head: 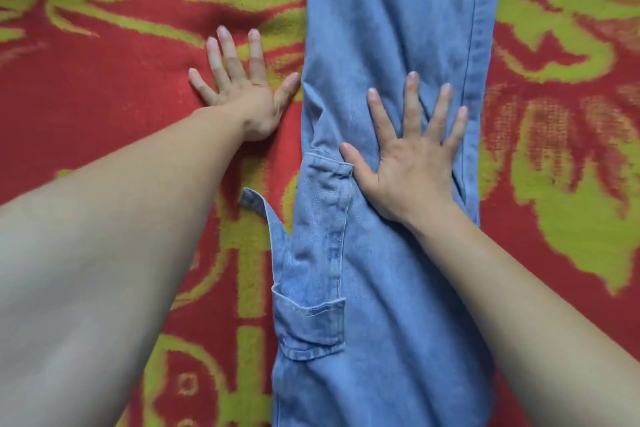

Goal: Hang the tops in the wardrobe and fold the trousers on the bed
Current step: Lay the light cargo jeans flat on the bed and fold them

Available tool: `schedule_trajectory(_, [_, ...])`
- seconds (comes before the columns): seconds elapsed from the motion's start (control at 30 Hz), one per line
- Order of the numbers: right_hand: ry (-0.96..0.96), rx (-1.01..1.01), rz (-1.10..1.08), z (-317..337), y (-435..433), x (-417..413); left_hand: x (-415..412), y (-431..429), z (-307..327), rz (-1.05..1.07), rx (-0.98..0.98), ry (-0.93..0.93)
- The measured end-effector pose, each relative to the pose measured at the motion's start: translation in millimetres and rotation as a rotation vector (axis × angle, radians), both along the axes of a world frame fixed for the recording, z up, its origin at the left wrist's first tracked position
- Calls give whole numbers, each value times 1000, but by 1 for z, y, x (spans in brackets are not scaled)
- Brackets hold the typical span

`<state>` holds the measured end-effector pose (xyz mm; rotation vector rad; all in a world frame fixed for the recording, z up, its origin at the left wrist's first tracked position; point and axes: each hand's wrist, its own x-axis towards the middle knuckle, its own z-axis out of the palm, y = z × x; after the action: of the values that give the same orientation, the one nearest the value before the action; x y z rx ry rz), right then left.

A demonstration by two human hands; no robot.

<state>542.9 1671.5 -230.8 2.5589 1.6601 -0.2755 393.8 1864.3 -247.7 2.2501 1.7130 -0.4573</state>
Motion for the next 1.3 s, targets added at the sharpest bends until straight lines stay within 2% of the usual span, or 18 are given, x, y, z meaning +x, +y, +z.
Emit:
schedule_trajectory(0.13, [40,-68,-46,1,5,5,2,-10,25,-8,-53,-34])
schedule_trajectory(0.23, [147,-180,-15,23,8,9,6,-41,58,159,-56,-245])
schedule_trajectory(0.3, [152,-101,-31,40,-10,3,6,-95,77,217,-27,-463])
schedule_trajectory(0.37, [86,107,-69,50,-58,-17,-8,-179,85,117,81,-575])
schedule_trajectory(0.4, [74,204,-74,52,-92,-30,-24,-224,85,-14,121,-549])
schedule_trajectory(0.43, [69,248,-49,51,-128,-41,-43,-260,82,-185,138,-417])
schedule_trajectory(0.5, [89,92,32,43,-187,-50,-72,-296,61,-423,90,-119])
schedule_trajectory(0.53, [115,-27,45,35,-209,-51,-78,-298,51,-427,57,-75])
schedule_trajectory(0.6, [152,-97,0,18,-229,-47,-75,-287,37,-377,58,-139])
schedule_trajectory(0.7, [119,-9,-25,7,-226,-51,-78,-281,32,-382,100,-326])
schedule_trajectory(0.77, [169,61,-114,11,-233,-60,-96,-298,36,-279,178,-516])
schedule_trajectory(0.83, [292,177,-268,19,-256,-77,-118,-340,42,12,183,-649])
schedule_trajectory(0.87, [356,215,-346,25,-275,-90,-130,-370,45,175,129,-645])
schedule_trajectory(0.93, [415,174,-442,38,-324,-120,-160,-439,55,351,13,-457])
schedule_trajectory(1.0, [366,77,-517,46,-372,-152,-188,-500,64,337,-94,-242])
schedule_trajectory(1.03, [342,58,-582,51,-396,-167,-200,-527,68,335,-147,-215])
schedule_trajectory(1.17, [541,24,-938,57,-441,-202,-212,-553,71,582,-335,-347])
schedule_trajectory(1.3, [759,-209,-984,61,-473,-222,-220,-557,72,586,-443,-331])
